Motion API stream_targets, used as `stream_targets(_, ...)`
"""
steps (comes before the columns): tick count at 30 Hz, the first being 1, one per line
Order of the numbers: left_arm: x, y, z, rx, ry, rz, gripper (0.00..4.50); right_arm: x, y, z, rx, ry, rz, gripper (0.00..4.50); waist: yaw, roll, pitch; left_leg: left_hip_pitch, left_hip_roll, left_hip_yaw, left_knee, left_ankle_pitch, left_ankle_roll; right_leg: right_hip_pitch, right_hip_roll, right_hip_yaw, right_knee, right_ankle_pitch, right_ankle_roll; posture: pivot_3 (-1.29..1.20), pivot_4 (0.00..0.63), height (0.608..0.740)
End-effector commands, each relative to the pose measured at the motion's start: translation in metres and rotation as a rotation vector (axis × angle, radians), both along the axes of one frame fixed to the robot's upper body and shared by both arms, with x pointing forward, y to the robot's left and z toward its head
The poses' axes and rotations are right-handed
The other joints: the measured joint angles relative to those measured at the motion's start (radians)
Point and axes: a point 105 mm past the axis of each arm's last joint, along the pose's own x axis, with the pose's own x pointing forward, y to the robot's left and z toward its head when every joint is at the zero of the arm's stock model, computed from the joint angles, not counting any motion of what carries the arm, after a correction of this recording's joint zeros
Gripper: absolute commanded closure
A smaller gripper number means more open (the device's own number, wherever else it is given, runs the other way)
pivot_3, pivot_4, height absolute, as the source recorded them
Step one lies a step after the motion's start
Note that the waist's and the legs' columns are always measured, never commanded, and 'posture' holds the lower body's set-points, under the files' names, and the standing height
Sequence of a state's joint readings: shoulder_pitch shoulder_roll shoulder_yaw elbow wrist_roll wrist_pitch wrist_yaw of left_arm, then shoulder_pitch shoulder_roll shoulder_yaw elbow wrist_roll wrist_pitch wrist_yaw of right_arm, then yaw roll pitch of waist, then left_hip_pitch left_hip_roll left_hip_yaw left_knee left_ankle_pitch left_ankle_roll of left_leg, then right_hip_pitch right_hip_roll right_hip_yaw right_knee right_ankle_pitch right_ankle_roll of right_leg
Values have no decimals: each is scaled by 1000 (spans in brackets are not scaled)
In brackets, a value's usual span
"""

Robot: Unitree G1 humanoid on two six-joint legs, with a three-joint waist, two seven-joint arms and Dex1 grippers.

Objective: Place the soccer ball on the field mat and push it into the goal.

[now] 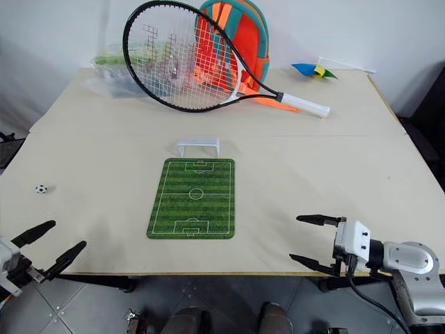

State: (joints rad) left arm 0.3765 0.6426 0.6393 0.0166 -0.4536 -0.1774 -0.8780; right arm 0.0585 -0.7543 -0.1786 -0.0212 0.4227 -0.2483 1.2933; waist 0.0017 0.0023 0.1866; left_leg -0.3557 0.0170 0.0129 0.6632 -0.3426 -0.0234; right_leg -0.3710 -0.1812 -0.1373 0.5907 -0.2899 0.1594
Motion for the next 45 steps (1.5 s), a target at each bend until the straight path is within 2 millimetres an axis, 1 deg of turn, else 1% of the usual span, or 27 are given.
stream_targets(1, -9, -3, -4, -18, 105, -29, 8, -3, 9, 6, 50, -27, 80, 0, -2, 0, 0, 0, 0, 0, 0, 0, 0, 0, 0, 0, 0, 0, 0, 0, 150, 740)
stream_targets(2, -11, -2, -6, -20, 129, -23, 8, -2, 11, 7, 59, -32, 94, 0, -5, 0, 0, 0, 0, 0, 0, 0, 0, 0, 0, 0, 0, 0, 0, 0, 150, 740)
stream_targets(4, -14, 13, -5, -105, 106, 63, 8, 3, 25, 15, 148, -52, 117, 0, -7, 0, 0, 1, 1, 2, 0, 0, 0, -1, 1, 2, 0, 0, 0, 0, 150, 740)
stream_targets(6, -18, 29, -1, -147, 34, 166, 8, 8, 38, 28, 268, -72, 125, 0, -7, 0, 0, 1, 3, 3, 0, -1, -1, -1, 3, 4, 1, 0, 0, 0, 150, 740)
stream_targets(8, -24, 43, 3, -201, -50, 272, 8, 16, 47, 40, 389, -69, 80, 0, -4, 0, 0, 1, 4, 4, 1, -1, -1, -2, 4, 4, 1, 0, -1, 0, 150, 740)
stream_targets(10, -36, 61, 3, -279, -139, 427, 8, 23, 57, 51, 466, -98, 67, 0, -3, 0, 0, 1, 4, 3, 1, -1, -2, -2, 4, 4, 1, 1, -1, 0, 150, 740)
stream_targets(12, -47, 71, 0, -337, -190, 532, 8, 23, 66, 56, 487, -134, 84, 0, -3, -1, 0, 1, 4, 4, 1, -2, -2, -2, 4, 5, 1, 1, -1, 0, 150, 740)
stream_targets(15, -60, 79, -5, -423, -280, 688, 8, 23, 75, 61, 486, -172, 117, 0, 1, -2, -1, 1, 4, 4, 1, -3, -2, -2, 4, 4, 1, 1, -1, 0, 150, 740)
stream_targets(17, -58, 77, -4, -430, -299, 710, 8, 23, 76, 59, 465, -172, 131, 0, 9, -2, -1, 1, 4, 4, 2, -3, -1, -2, 4, 5, 1, 1, -1, 0, 150, 740)
stream_targets(18, -53, 76, 0, -447, -319, 713, 8, 22, 76, 58, 453, -176, 139, 0, 14, -4, -2, 0, 4, 4, 2, -3, -1, -2, 4, 4, 1, 1, -1, 0, 150, 740)
stream_targets(21, -20, 69, 18, -466, -362, 657, 8, 24, 76, 56, 426, -176, 153, 0, 25, -6, -4, 1, 5, 4, 4, -3, -2, -2, 5, 5, 1, 1, -2, 0, 150, 740)
stream_targets(23, 1, 76, 19, -453, -324, 682, 8, 25, 77, 54, 413, -170, 165, 0, 28, -7, -4, 0, 5, 4, 5, -3, -2, -2, 5, 5, 2, 1, -2, 0, 150, 740)
stream_targets(25, 27, 90, 20, -414, -275, 734, 8, 26, 79, 54, 404, -169, 181, 0, 24, -7, -4, 1, 5, 3, 6, -2, -2, -2, 6, 5, 4, 2, -3, 0, 150, 740)
stream_targets(28, 50, 104, 25, -399, -252, 790, 8, 27, 80, 53, 404, -169, 182, 0, 13, -8, -4, 1, 7, 5, 5, -2, -3, -3, 9, 6, 4, 2, -3, 0, 150, 740)
stream_targets(29, 56, 107, 25, -406, -242, 808, 8, 28, 80, 53, 405, -169, 182, 0, 9, -8, -4, 2, 7, 7, 4, -2, -3, -4, 9, 9, 3, 2, -3, 0, 150, 740)
stream_targets(31, 78, 112, 26, -391, -204, 839, 8, 29, 81, 53, 405, -169, 174, 0, 1, -8, -5, 2, 9, 8, 3, -3, -4, -5, 10, 9, 3, 2, -3, 0, 150, 740)
stream_targets(33, 93, 112, 26, -389, -181, 838, 8, 29, 81, 53, 407, -169, 164, 0, -2, -8, -5, 2, 10, 8, 2, -3, -4, -6, 12, 7, 3, 2, -4, 0, 150, 740)
stream_targets(37, 110, 110, 22, -360, -164, 861, 8, 28, 82, 50, 414, -161, 146, 0, -6, -8, -5, 2, 10, 10, 2, -3, -5, -6, 12, 7, 2, 2, -4, 0, 150, 740)
stream_targets(40, 120, 109, 22, -384, -160, 875, 8, 27, 82, 47, 416, -156, 135, 0, -6, -9, -5, 2, 11, 10, 2, -3, -5, -6, 12, 7, 2, 2, -4, 0, 150, 740)
stream_targets(45, 121, 113, 19, -381, -150, 915, 8, 28, 80, 43, 419, -157, 116, 0, -4, -9, -5, 2, 11, 10, 3, -3, -5, -6, 12, 8, 2, 2, -4, 0, 150, 740)
